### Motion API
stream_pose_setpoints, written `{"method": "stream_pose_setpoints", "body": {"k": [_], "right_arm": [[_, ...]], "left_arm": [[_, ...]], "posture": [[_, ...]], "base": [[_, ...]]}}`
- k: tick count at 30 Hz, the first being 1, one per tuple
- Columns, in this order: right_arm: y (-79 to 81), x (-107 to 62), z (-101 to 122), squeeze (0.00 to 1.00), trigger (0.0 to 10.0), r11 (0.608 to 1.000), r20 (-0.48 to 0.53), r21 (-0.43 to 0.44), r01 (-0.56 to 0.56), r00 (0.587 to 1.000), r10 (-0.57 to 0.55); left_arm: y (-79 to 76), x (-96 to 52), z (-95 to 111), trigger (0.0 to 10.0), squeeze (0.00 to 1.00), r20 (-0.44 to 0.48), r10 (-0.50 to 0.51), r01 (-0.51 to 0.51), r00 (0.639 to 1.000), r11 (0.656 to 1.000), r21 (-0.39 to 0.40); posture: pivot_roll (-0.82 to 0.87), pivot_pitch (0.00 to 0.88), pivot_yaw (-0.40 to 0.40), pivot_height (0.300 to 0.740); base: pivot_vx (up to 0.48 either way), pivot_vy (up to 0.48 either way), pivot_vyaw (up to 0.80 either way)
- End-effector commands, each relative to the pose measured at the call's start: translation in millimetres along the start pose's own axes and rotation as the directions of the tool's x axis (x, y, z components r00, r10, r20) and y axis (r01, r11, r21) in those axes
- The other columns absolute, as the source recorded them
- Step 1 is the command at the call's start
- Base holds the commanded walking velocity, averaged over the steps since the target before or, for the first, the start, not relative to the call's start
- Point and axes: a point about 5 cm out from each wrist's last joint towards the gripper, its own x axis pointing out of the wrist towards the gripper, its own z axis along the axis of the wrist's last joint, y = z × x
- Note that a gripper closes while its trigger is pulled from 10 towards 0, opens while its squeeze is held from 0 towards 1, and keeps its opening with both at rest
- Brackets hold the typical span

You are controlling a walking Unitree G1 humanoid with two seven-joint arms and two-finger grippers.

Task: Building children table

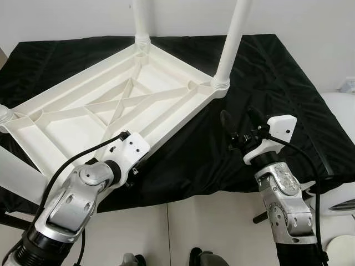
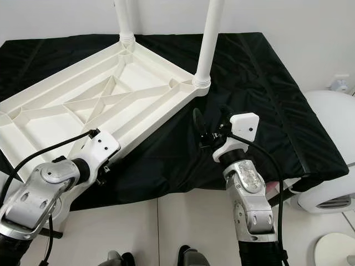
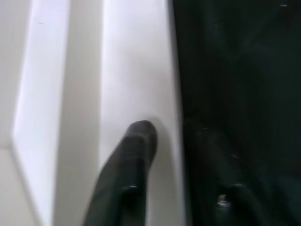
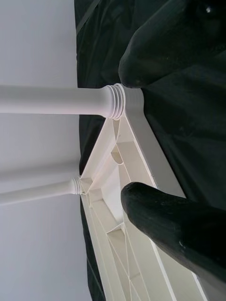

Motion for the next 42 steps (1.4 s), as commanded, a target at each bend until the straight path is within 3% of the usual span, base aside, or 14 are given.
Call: {"method": "stream_pose_setpoints", "body": {"k": [1, 11, 12, 15, 22, 23, 24, 25, 26, 27, 31, 33, 42], "right_arm": [[-1.8, -3.9, 0, 0.00, 10.0, 1.000, -0.007, -0.002, 0.011, 1.000, -0.011], [-3.3, -4.4, 1, 0.00, 10.0, 1.000, -0.009, -0.007, 0.018, 1.000, -0.018], [-2.9, -4.4, 2, 0.00, 10.0, 1.000, -0.008, -0.006, 0.020, 1.000, -0.021], [-1.8, -4.4, 3, 0.00, 10.0, 1.000, -0.006, -0.004, 0.025, 1.000, -0.025], [-0.6, -5.0, 5, 0.00, 10.0, 0.999, -0.003, -0.004, 0.032, 0.999, -0.032], [-0.5, -5.2, 5, 0.00, 10.0, 0.999, -0.004, -0.003, 0.034, 0.999, -0.034], [-0.2, -5.1, 5, 0.00, 10.0, 0.999, -0.004, -0.002, 0.035, 0.999, -0.035], [-0.2, -5.1, 5, 0.00, 10.0, 0.999, -0.004, -0.002, 0.035, 0.999, -0.035], [0.1, -5.1, 5, 0.00, 10.0, 0.999, -0.005, -0.001, 0.036, 0.999, -0.036], [0.5, -5.0, 5, 0.00, 10.0, 0.999, -0.005, 0.000, 0.037, 0.999, -0.037], [1.3, -4.7, 4, 0.00, 10.0, 0.999, -0.006, 0.002, 0.038, 0.999, -0.038], [3.2, -4.5, 4, 0.00, 10.0, 0.999, -0.006, 0.003, 0.039, 0.999, -0.039], [4.6, -5.0, 4, 0.00, 10.0, 0.999, -0.006, 0.001, 0.045, 0.999, -0.045]], "left_arm": [[-2.1, -1.2, -1, 0.0, 0.00, -0.025, -0.017, 0.017, 1.000, 1.000, 0.011], [2.0, 8.3, 2, 0.0, 0.00, -0.078, 0.049, -0.050, 0.996, 0.999, -0.017], [2.7, 11.9, 7, 0.0, 0.04, -0.072, 0.067, -0.070, 0.995, 0.997, -0.040], [2.8, 23.2, 21, 0.0, 0.00, -0.048, 0.103, -0.107, 0.994, 0.989, -0.099], [0.0, 47.4, 45, 0.0, 0.00, -0.002, 0.138, -0.136, 0.990, 0.976, -0.172], [0.1, 52.0, 51, 3.4, 0.00, 0.010, 0.149, -0.145, 0.989, 0.973, -0.182], [0.1, 56.0, 56, 4.4, 0.00, 0.025, 0.155, -0.147, 0.988, 0.969, -0.197], [0.1, 56.0, 56, 4.4, 0.00, 0.025, 0.155, -0.147, 0.988, 0.969, -0.197], [-0.4, 61.2, 64, 2.8, 0.00, 0.041, 0.158, -0.148, 0.987, 0.971, -0.188], [-0.3, 66.7, 71, 9.6, 0.00, 0.054, 0.167, -0.153, 0.984, 0.967, -0.201], [-0.4, 75.5, 87, 10.0, 0.00, 0.079, 0.180, -0.159, 0.981, 0.961, -0.226], [-3.0, 84.9, 104, 10.0, 0.00, 0.091, 0.198, -0.170, 0.976, 0.953, -0.250], [-19.8, 98.5, 130, 10.0, 0.00, 0.127, 0.189, -0.149, 0.974, 0.950, -0.276]], "posture": [[-0.09, 0.204, 0.048, 0.740], [-0.09, 0.209, 0.048, 0.740], [-0.09, 0.212, 0.050, 0.740], [-0.10, 0.217, 0.054, 0.740], [-0.10, 0.225, 0.057, 0.740], [-0.10, 0.227, 0.056, 0.740], [-0.11, 0.227, 0.057, 0.740], [-0.11, 0.227, 0.057, 0.740], [-0.11, 0.230, 0.060, 0.740], [-0.11, 0.231, 0.060, 0.740], [-0.11, 0.230, 0.063, 0.740], [-0.12, 0.227, 0.069, 0.740], [-0.12, 0.220, 0.074, 0.740]], "base": [[0.000, 0.000, 0.00], [0.000, 0.000, 0.00], [0.000, 0.000, 0.00], [0.000, 0.000, 0.00], [0.000, 0.000, 0.00], [0.000, 0.000, 0.00], [0.000, 0.000, 0.00], [0.000, 0.000, 0.00], [0.000, 0.000, 0.00], [0.000, 0.000, 0.00], [0.000, 0.000, 0.00], [0.000, 0.000, 0.00], [0.000, 0.000, 0.00]]}}
